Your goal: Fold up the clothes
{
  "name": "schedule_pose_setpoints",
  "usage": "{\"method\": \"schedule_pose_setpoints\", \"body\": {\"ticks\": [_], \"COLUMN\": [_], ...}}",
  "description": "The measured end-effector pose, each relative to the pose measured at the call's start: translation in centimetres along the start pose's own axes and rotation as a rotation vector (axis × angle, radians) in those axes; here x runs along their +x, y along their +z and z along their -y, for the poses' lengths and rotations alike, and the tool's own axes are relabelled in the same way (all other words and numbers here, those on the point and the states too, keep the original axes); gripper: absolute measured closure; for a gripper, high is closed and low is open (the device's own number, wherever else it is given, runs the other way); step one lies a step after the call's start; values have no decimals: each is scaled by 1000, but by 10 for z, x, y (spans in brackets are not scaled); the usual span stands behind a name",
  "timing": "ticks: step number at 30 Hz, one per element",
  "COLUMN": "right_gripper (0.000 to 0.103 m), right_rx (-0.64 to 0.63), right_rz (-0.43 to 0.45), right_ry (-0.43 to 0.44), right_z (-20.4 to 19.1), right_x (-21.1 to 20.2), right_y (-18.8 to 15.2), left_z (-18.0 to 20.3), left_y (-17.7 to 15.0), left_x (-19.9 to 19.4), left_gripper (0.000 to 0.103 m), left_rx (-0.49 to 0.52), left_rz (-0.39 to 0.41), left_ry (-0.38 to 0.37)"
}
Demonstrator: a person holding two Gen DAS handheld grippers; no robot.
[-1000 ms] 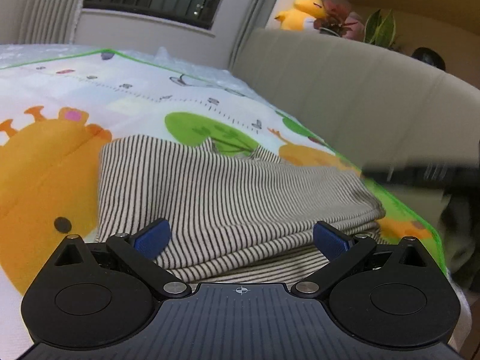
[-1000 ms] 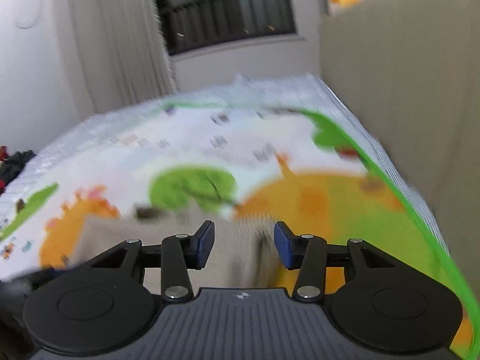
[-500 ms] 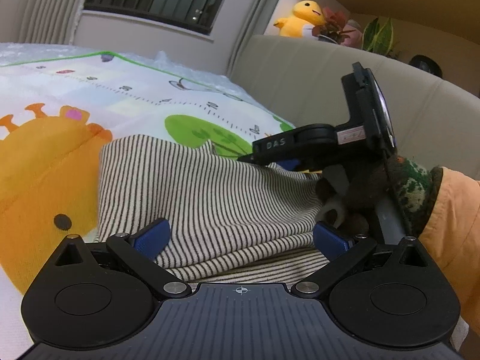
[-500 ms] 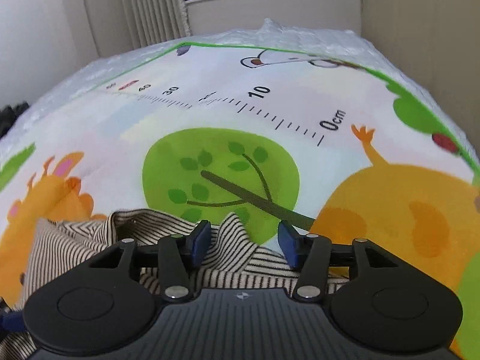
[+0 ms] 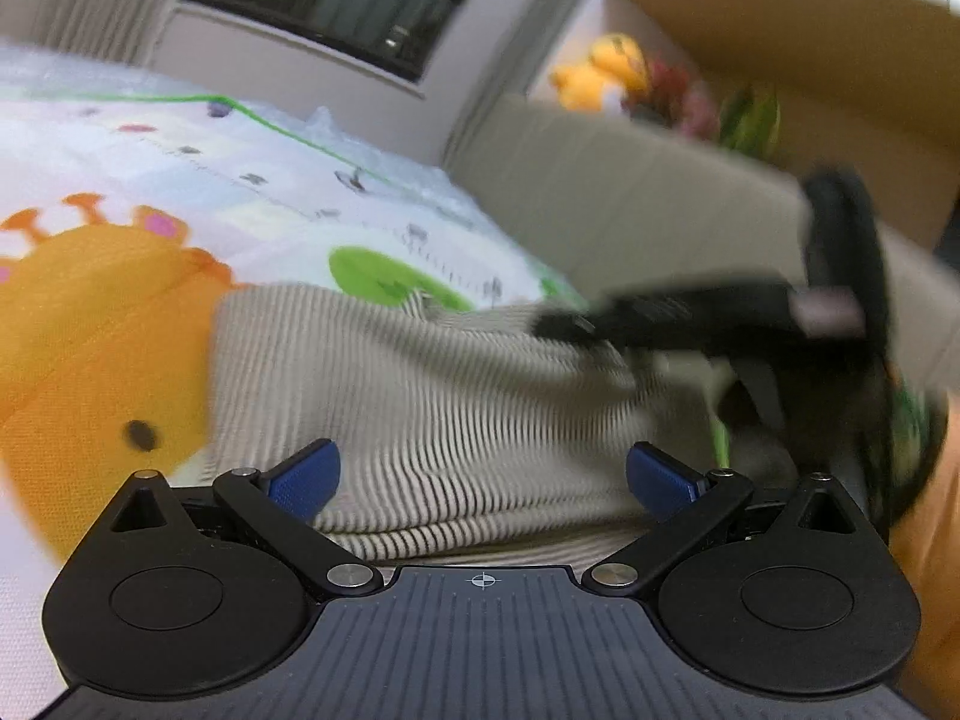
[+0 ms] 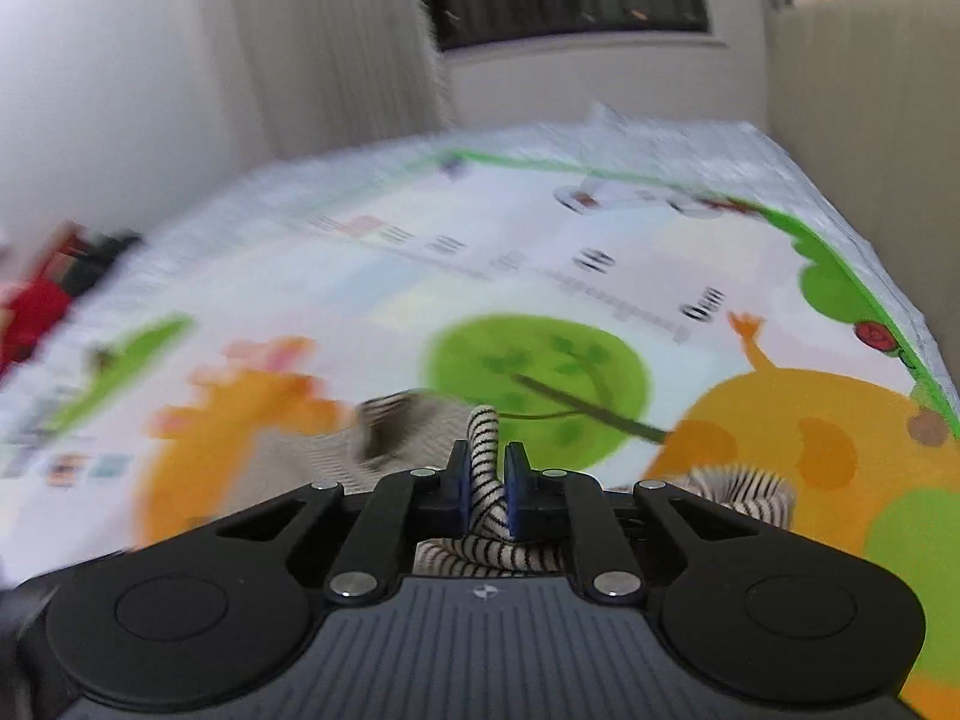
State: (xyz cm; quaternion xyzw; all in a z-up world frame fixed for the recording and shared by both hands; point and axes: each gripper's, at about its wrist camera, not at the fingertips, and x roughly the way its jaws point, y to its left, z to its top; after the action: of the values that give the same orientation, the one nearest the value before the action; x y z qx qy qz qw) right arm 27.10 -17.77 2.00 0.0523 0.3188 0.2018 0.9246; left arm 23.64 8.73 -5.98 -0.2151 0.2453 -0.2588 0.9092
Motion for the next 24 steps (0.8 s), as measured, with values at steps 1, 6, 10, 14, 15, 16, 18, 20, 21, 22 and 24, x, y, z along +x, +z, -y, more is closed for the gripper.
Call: {"method": "schedule_pose_setpoints", "body": {"ticks": [1,6,10,14,15,16,18,20,21,22,24], "right_gripper": [93,93,93,93,93,92,81,57,49,47,44], "right_rx": [-6,-11,-7,-78,-88,-78,-40,-2,21,49,135], "right_rz": [11,15,-42,-102,-105,-83,-18,47,75,92,101], "right_ry": [31,122,144,131,127,119,99,78,59,38,13], "right_z": [-6,-25,-31,-40,-41,-38,-28,-18,-11,-3,17], "right_x": [-18,-90,-123,-144,-150,-158,-175,-193,-197,-197,-186], "right_y": [-7,-58,-115,-160,-168,-168,-162,-157,-153,-149,-143], "left_z": [-2,3,16,34,37,40,43,41,38,35,26], "left_y": [4,18,18,8,6,5,0,-6,-9,-11,-15], "left_x": [-17,-79,-112,-127,-127,-127,-125,-117,-112,-105,-93], "left_gripper": [0,0,0,0,0,0,0,0,0,0,0], "left_rx": [-26,18,44,53,59,66,71,37,14,-13,-79], "left_rz": [35,89,88,64,50,35,-9,-63,-93,-121,-163], "left_ry": [-13,47,75,55,57,60,68,82,88,88,84]}}
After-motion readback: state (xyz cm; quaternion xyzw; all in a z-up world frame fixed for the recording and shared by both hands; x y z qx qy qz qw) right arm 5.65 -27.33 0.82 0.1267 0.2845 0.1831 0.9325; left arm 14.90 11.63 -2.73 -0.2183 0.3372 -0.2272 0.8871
